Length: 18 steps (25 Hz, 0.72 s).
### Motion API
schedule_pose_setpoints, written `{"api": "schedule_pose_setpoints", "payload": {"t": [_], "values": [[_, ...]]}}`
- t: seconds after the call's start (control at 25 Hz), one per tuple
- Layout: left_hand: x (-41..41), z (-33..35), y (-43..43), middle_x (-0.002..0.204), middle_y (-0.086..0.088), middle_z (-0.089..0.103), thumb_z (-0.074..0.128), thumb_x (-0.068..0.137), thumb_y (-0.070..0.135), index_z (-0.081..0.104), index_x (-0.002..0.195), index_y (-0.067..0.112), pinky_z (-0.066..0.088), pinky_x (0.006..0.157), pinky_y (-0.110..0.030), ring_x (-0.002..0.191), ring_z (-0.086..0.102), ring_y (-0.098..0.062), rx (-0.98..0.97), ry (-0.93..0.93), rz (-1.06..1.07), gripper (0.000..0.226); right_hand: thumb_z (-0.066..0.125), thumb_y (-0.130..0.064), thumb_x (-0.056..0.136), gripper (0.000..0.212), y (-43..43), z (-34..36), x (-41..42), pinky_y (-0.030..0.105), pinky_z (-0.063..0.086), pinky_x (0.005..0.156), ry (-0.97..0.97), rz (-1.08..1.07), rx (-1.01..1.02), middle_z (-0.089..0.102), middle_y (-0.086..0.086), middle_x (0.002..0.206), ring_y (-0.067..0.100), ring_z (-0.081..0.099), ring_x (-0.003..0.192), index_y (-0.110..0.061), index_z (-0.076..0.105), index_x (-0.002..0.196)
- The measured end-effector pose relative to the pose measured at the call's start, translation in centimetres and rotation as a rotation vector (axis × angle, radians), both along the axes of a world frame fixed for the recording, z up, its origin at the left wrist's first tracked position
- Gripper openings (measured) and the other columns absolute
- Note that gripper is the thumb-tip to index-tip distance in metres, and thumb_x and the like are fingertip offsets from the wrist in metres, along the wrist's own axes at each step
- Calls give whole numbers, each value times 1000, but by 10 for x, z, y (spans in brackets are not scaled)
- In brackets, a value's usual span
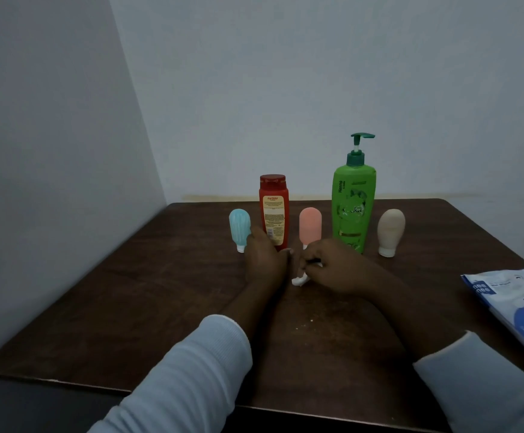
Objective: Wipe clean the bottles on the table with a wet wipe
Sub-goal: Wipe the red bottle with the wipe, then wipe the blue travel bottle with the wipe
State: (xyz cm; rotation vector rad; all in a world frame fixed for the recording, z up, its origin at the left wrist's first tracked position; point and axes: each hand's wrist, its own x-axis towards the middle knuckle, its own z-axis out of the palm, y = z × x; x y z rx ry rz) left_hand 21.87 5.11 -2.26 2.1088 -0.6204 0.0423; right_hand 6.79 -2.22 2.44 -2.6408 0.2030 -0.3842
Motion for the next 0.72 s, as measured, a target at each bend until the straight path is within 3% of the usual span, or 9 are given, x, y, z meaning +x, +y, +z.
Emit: {"api": "schedule_pose_setpoints", "payload": {"t": [0.16, 0.28, 0.4, 0.52, 0.72], "values": [[-4, -2, 25, 137, -5, 59, 84, 83, 15, 35, 135, 26, 54, 105, -43, 130, 59, -24, -177, 147, -105, 72, 56, -8, 90, 24, 0, -2, 1, 22, 45, 69, -122, -74, 34, 69, -7, 91, 3, 60, 82, -22, 76, 88], [8, 1, 41, 145, -7, 52, 82, 85, 12, 34, 138, 26, 51, 108, -44, 134, 54, -25, -279, 268, 2, 72, 56, -5, 91, 24, 0, -5, 0, 19, 44, 72, -185, -156, 42, 68, -2, 97, 6, 59, 87, -17, 75, 93], [34, 10, 48, 152, -7, 43, 87, 80, 20, 24, 152, 26, 49, 107, -48, 138, 50, -30, -191, 245, 86, 96, 53, -5, 92, 25, -3, -8, -8, 33, 52, 82, -190, -170, 18, 72, -1, 98, 12, 61, 91, -15, 76, 94], [49, 17, 44, 160, -11, 35, 92, 75, 21, 4, 162, 28, 43, 113, -52, 145, 43, -34, -85, 264, 36, 124, 51, -5, 92, 28, -16, -15, -19, 35, 52, 77, -211, -221, 116, 71, -8, 90, 10, 63, 85, -21, 74, 89], [62, 11, 38, 158, -15, 38, 88, 78, 8, -3, 163, 31, 45, 110, -53, 141, 47, -35, -123, 265, 20, 127, 51, 3, 90, 36, -33, -31, -21, 39, 56, 70, -302, -276, 362, 72, -3, 83, 16, 68, 76, -25, 71, 79]]}}
